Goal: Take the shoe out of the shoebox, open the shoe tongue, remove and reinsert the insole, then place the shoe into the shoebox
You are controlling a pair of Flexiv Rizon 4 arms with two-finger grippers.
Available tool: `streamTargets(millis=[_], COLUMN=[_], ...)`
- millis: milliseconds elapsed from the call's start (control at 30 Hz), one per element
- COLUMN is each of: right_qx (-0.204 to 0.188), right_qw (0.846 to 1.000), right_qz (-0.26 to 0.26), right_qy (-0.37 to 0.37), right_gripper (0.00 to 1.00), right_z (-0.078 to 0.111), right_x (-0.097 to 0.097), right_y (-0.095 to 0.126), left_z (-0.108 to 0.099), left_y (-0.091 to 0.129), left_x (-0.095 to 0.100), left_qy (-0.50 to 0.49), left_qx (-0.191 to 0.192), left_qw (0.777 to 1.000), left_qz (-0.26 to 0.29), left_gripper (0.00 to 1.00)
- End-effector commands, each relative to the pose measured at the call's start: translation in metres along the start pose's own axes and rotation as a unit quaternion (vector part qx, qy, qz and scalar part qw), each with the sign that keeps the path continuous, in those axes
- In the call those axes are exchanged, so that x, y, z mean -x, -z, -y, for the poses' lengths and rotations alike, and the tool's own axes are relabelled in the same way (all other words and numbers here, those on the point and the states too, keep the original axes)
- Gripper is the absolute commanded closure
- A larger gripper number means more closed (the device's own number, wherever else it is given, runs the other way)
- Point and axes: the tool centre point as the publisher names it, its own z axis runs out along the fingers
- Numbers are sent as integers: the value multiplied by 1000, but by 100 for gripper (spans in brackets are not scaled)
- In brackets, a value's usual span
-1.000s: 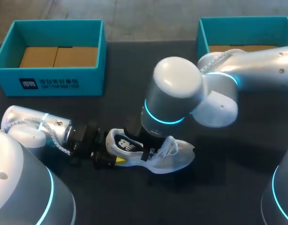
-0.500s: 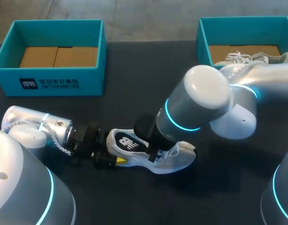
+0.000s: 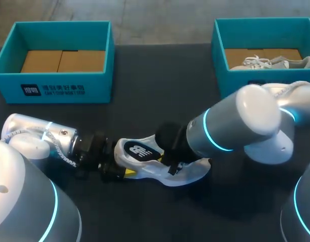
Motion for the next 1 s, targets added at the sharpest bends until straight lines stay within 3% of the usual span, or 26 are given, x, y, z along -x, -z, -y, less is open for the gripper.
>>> streamTargets(millis=[33,200,267,367,1000], right_qx=[7,-10,-15,-21,-78], right_qw=[1000,999,999,999,994], right_qz=[-2,-6,-11,-14,-46], right_qy=[13,33,38,41,61], right_gripper=[100,97,73,62,62], right_z=[-6,-20,-23,-25,-43], right_x=[1,2,2,2,-4], right_y=[2,0,-1,-1,32], left_z=[-2,-2,-2,-2,-2], left_y=[1,1,1,1,1], left_x=[4,4,4,4,4], left_qy=[0,0,0,0,0], left_qx=[1,1,1,1,1], left_qw=[1000,1000,1000,1000,1000], left_qz=[-1,-1,-1,-1,-1], left_gripper=[100,100,100,100,100])
